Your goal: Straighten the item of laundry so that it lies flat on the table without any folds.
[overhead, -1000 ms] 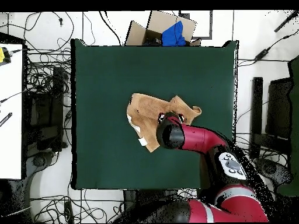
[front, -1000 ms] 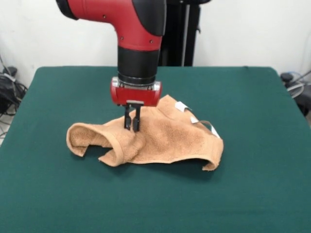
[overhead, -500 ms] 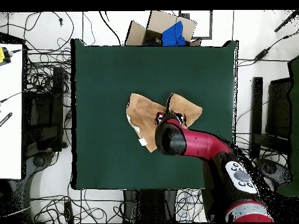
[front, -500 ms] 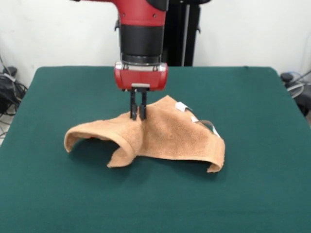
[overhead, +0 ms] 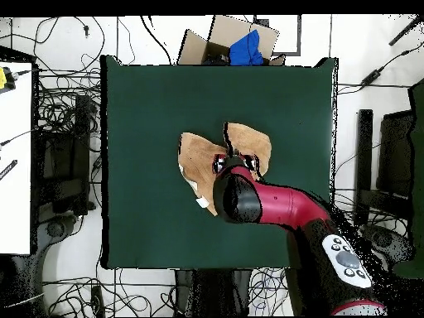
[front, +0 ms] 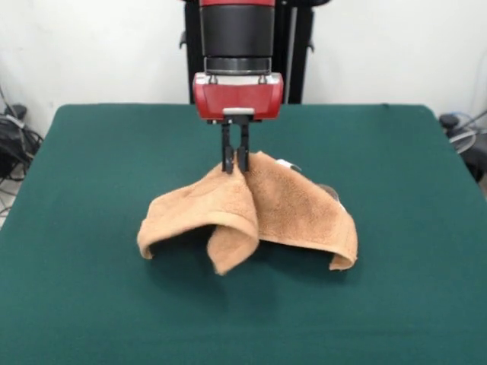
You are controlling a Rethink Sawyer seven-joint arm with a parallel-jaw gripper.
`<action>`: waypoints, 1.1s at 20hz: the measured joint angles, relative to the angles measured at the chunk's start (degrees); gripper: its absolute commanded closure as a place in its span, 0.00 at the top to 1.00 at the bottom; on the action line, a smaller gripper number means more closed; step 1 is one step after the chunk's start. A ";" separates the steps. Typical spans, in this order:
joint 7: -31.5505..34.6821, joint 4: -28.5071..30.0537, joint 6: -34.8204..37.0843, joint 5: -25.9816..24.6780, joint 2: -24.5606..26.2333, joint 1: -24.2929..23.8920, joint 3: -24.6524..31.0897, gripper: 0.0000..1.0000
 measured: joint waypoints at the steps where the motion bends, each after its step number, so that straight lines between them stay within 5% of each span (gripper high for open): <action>1: 0.00 0.20 -0.86 0.00 0.13 -0.26 0.16 0.00; 12: 0.00 -0.06 -13.53 -0.88 7.41 -1.86 0.51 0.00; 22: 0.00 -0.76 -14.44 -1.25 10.81 -4.71 2.40 0.00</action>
